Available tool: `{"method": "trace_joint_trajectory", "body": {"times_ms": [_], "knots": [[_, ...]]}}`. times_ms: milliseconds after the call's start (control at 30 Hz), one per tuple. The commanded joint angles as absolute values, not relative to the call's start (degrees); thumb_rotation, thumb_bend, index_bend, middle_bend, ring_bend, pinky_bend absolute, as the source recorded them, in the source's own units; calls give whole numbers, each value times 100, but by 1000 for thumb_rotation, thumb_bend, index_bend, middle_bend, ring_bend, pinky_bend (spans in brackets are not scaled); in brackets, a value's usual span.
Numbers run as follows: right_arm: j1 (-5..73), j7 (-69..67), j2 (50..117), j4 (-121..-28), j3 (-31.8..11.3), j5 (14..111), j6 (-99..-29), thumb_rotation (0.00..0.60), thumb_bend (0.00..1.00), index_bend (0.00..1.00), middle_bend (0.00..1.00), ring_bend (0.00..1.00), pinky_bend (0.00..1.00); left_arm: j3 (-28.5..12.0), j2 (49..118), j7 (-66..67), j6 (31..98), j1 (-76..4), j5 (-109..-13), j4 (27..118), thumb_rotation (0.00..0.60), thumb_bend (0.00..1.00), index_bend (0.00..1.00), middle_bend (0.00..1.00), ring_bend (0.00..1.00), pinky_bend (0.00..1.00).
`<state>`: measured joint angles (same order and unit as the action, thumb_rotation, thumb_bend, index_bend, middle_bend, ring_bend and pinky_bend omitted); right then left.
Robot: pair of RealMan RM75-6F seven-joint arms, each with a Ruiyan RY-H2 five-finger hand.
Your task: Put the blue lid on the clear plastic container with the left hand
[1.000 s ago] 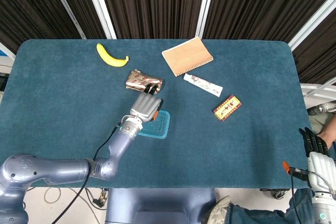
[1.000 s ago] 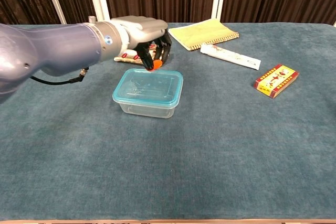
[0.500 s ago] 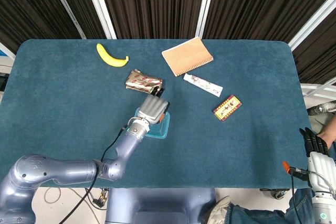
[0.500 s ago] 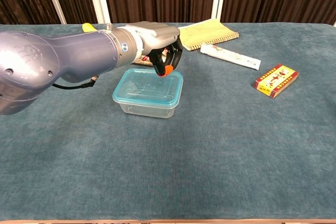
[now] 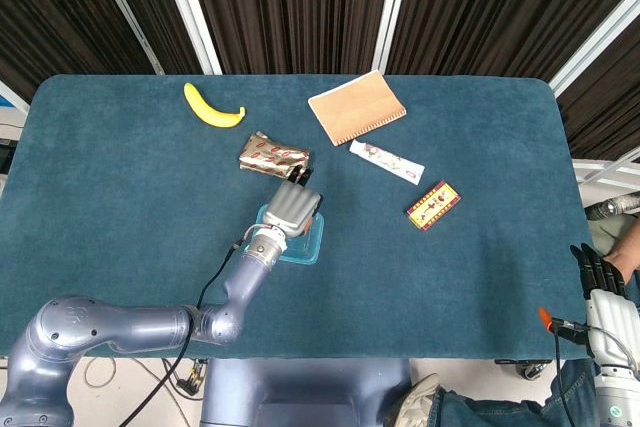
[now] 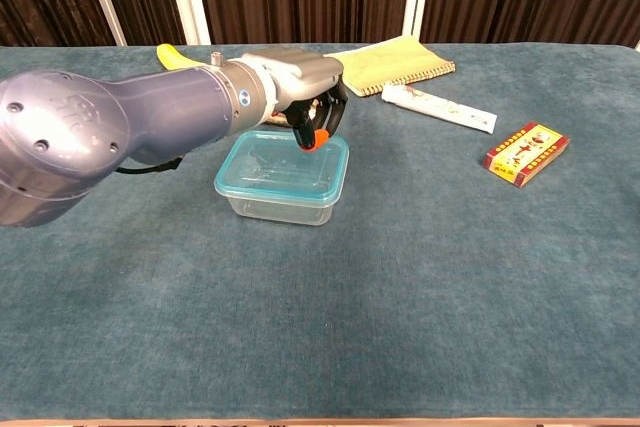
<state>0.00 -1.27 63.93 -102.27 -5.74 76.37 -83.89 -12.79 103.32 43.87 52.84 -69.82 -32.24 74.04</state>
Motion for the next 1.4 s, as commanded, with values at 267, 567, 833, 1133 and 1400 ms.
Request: {"method": "trace_joint_trajectory", "body": {"times_ms": [267,567,833,1133,1400], "knots": [[-4,-148,6380,-10252,-581,7613,-8384,600,268,21,0,0,0,-1258,10520,4582,5313,-7051,-3212,7272,600,479,548,533,22,0],[-5,-172,6369,-10262,-579,7612,-8375,600,268,21,0,0,0,-1242,10688,4816,5422,-7093,-3183,7148,600,479,550,532,22,0],[-4,-169,6368,-10260,-578,7613,-8373,600,268,21,0,0,0,-1223,10783,4947,5428,-7080,-3161,7066,600,479,551,532,22,0],[0,-167,6362,-10267,-578,7605,-8360,600,268,21,0,0,0,-1190,10870,5060,5435,-7046,-3188,6970,600,479,553,532,22,0],[5,-154,6351,-10277,-569,7604,-8342,600,268,21,0,0,0,-1146,10926,5220,5431,-7025,-3187,6949,600,479,555,533,22,0]]}}
